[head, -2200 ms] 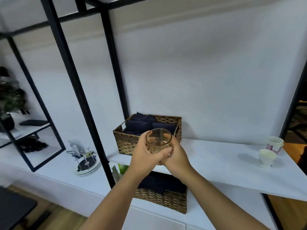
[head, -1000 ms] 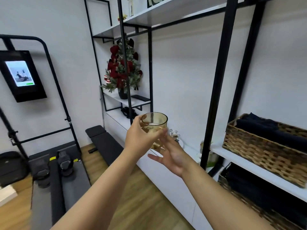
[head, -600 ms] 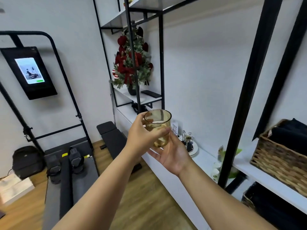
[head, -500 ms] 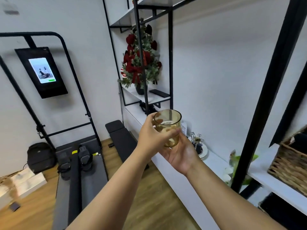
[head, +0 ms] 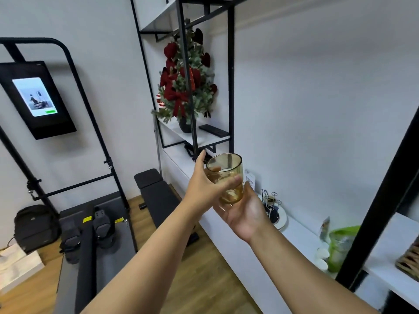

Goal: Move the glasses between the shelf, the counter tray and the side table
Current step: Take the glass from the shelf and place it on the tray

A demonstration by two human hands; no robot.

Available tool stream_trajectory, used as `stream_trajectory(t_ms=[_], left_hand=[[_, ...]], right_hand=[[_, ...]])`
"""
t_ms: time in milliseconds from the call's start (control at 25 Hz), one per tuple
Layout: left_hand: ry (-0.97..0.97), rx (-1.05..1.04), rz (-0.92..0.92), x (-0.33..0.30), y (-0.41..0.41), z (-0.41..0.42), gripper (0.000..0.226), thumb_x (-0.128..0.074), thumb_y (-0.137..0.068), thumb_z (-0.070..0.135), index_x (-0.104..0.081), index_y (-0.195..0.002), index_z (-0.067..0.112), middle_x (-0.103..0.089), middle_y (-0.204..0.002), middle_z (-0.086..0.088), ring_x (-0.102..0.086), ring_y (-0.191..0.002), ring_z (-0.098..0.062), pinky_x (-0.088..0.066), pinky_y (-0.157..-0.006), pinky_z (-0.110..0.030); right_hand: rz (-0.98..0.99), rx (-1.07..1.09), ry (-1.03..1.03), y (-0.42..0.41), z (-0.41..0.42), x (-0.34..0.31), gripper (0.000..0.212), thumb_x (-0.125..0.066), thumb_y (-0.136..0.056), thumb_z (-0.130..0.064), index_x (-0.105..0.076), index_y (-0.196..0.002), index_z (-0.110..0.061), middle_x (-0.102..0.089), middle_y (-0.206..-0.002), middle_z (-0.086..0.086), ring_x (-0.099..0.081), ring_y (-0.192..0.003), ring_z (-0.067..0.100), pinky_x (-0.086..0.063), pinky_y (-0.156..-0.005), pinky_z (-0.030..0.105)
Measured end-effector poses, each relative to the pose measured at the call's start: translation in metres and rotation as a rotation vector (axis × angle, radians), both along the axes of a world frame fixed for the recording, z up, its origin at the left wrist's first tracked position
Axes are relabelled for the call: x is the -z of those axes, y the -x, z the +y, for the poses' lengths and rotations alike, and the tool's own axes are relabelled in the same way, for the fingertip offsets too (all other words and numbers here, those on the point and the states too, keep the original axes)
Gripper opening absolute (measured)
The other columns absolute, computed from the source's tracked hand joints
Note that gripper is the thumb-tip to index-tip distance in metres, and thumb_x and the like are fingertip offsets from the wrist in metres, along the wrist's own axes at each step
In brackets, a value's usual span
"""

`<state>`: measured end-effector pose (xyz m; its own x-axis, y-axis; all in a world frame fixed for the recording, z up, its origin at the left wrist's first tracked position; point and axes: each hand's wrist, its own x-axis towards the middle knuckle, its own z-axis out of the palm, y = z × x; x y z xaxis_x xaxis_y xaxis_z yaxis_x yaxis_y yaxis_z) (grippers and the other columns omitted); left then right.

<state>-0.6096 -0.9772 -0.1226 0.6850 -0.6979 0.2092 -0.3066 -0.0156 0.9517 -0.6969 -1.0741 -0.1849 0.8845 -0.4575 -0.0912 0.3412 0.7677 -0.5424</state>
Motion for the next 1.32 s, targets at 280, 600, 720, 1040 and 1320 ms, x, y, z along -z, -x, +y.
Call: stream_trajectory(t_ms=[280, 600, 720, 1040, 1320], left_hand=[[0.017, 0.164, 0.023, -0.006, -0.091, -0.058, 0.09, -0.097, -0.067, 0.037, -0.049, -0.143, 0.032, -0.066, -0.125, 0.008, -0.067, -0.109, -0.002, -0.055, -0.08, -0.013], [-0.033, 0.402, -0.059, 0.01, -0.152, -0.112, 0.11, -0.095, -0.068, 0.045, -0.032, -0.158, 0.037, -0.054, -0.139, 0.012, -0.056, -0.124, -0.003, -0.051, -0.079, -0.011], [-0.037, 0.45, -0.056, 0.017, -0.167, -0.137, 0.109, -0.095, -0.068, 0.041, -0.033, -0.157, 0.037, -0.052, -0.142, 0.01, -0.055, -0.127, -0.01, -0.052, -0.06, -0.009], [-0.07, 0.479, -0.085, 0.038, -0.201, -0.237, 0.1, -0.098, -0.065, 0.039, -0.043, -0.149, 0.042, -0.056, -0.135, 0.013, -0.057, -0.123, -0.012, -0.055, -0.053, -0.016], [-0.167, 0.519, -0.074, 0.056, -0.243, -0.335, 0.092, -0.095, -0.069, 0.044, -0.046, -0.147, 0.045, -0.056, -0.133, 0.019, -0.062, -0.118, -0.002, -0.054, -0.081, -0.021]], right_hand=[[-0.028, 0.167, -0.005, -0.076, -0.043, -0.01, 0.05, -0.046, -0.109, -0.04, -0.067, -0.136, -0.004, -0.064, -0.14, 0.023, -0.057, -0.135, 0.04, -0.042, -0.116, 0.053], [-0.024, 0.442, -0.155, -0.12, -0.072, 0.012, 0.057, -0.046, -0.107, -0.047, -0.06, -0.139, -0.002, -0.067, -0.135, 0.025, -0.063, -0.13, 0.035, -0.046, -0.115, 0.045], [0.032, 0.534, -0.149, -0.129, -0.097, 0.027, 0.056, -0.047, -0.108, -0.046, -0.06, -0.14, -0.003, -0.067, -0.135, 0.023, -0.063, -0.13, 0.033, -0.047, -0.113, 0.042], [-0.033, 0.556, -0.198, -0.16, -0.183, 0.06, 0.047, -0.05, -0.103, -0.031, -0.062, -0.137, 0.0, -0.065, -0.136, 0.026, -0.067, -0.12, 0.037, -0.048, -0.112, 0.045], [0.102, 0.565, -0.136, -0.178, -0.284, 0.079, 0.042, -0.058, -0.103, -0.03, -0.063, -0.135, -0.004, -0.071, -0.125, 0.024, -0.073, -0.105, 0.039, -0.061, -0.088, 0.048]])
